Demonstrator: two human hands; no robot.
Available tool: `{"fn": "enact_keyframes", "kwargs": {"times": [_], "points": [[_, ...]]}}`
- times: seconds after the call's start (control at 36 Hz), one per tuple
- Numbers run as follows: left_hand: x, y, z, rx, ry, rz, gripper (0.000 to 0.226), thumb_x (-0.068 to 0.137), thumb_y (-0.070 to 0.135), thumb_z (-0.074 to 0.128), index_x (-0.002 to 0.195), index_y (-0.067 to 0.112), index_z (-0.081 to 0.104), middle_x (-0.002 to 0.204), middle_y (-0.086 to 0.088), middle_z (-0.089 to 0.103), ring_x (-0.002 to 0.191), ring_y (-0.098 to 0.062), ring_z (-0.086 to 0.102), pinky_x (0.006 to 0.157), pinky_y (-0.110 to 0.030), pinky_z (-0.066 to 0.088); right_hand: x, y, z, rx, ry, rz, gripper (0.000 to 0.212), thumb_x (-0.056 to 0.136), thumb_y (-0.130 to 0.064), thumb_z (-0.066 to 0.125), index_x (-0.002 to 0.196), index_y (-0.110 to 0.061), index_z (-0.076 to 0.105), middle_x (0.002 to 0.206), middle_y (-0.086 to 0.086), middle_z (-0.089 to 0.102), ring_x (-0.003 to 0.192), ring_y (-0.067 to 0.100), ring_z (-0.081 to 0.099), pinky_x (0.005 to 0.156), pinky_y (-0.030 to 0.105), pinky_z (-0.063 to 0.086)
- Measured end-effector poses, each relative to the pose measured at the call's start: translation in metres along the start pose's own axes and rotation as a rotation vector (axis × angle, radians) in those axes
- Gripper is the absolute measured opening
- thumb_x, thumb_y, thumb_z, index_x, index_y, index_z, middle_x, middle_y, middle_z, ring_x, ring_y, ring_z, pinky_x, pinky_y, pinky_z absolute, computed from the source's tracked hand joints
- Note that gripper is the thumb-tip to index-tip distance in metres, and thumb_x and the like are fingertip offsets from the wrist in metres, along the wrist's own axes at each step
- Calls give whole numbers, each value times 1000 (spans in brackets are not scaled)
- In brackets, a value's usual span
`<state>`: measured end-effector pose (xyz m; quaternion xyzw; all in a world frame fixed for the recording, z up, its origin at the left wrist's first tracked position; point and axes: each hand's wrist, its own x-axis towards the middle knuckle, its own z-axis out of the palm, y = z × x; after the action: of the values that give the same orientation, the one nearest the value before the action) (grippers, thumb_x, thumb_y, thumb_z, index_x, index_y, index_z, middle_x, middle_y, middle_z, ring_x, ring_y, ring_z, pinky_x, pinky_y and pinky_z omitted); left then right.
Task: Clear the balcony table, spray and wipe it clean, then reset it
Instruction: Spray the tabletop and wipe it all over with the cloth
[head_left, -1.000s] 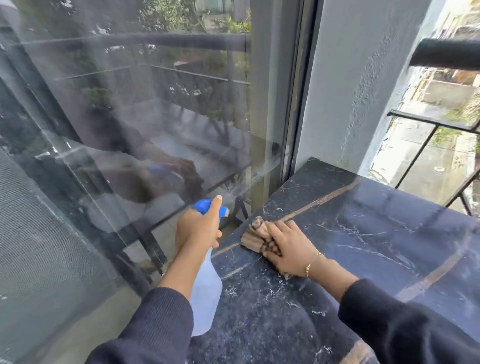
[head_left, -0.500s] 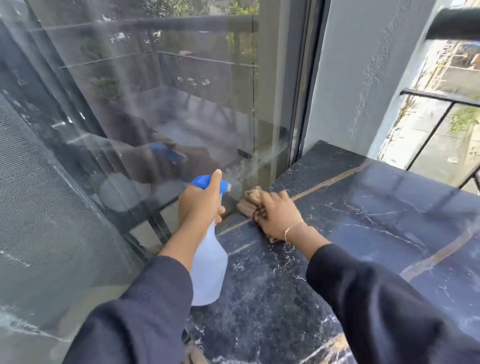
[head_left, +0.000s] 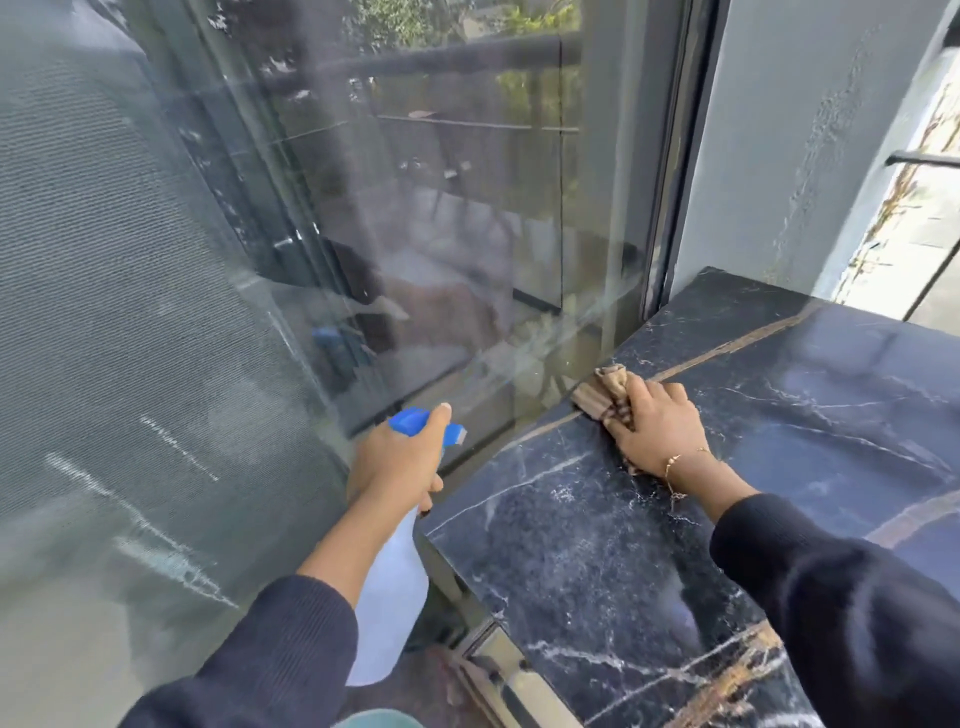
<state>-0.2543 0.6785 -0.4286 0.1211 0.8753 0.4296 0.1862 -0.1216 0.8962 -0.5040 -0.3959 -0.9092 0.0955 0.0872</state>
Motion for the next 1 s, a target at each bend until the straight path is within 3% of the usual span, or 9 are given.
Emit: {"fn": "enact_keyframes", "kwargs": {"times": [0.08,0.19,0.31,0.42,0.47,0.61,0.67,0.81,1.0], "points": [[-6,-8,-9,22,4,-7,41,84,52,54,81,15,71,43,-2,54,30,-17,46,50,-23,43,7,-4,-4,-2,3,61,52,89,-35,51,132,-10,37,130,18,49,121,39,39,100,44,35],[-14,-18,-17,17,-2,-11,35,84,52,54,71,22,68,43,-2,54,35,-20,48,54,-26,47,25,-13,-7,-36,-26,81,56,90,-34,49,137,-10,31,133,21,46,123,41,38,100,46,35],[-19,-28,-27,26,-34,-17,36,84,52,53,80,21,71,51,-2,58,35,-19,46,56,-26,48,31,-30,-5,-38,-31,39,56,90,-32,50,137,-9,30,133,21,47,123,39,38,99,45,36],[-22,-34,-30,2,-53,0,33,86,49,52,74,27,74,52,-2,58,40,-22,49,58,-27,49,9,-69,6,-26,-58,-151,48,88,-33,51,129,-9,39,126,16,52,118,35,42,100,43,39],[-23,-33,-29,-3,-47,2,34,86,49,51,73,27,74,52,-3,58,42,-23,51,59,-27,50,-13,-86,14,-35,-90,-299,54,87,-33,51,134,-9,37,125,14,52,115,33,43,100,41,38],[-25,-32,-27,-22,-60,15,35,86,50,51,71,27,72,53,-3,59,37,-18,49,48,-21,42,-61,-61,21,-7,-91,-521,57,77,-40,48,122,-4,52,107,15,62,94,38,56,84,45,48],[-26,-32,-29,-41,-66,6,37,86,49,52,63,26,68,54,-5,60,34,-18,47,47,-21,42,-54,-39,16,-8,-37,-466,51,79,-39,50,118,-5,53,105,15,62,92,38,57,84,41,44],[-30,-38,-34,-40,-70,-3,40,85,48,53,54,27,67,47,-2,54,38,-17,50,45,-21,43,-6,-30,-1,-69,-40,-148,56,90,-31,51,137,-6,32,132,19,48,121,36,40,102,39,33],[-57,-17,-10,36,-41,-44,33,83,50,55,65,24,59,47,-4,56,35,-19,47,55,-25,45,28,-9,-15,-57,-26,-74,55,91,-29,48,138,-6,30,131,23,46,123,39,37,104,46,34]]}}
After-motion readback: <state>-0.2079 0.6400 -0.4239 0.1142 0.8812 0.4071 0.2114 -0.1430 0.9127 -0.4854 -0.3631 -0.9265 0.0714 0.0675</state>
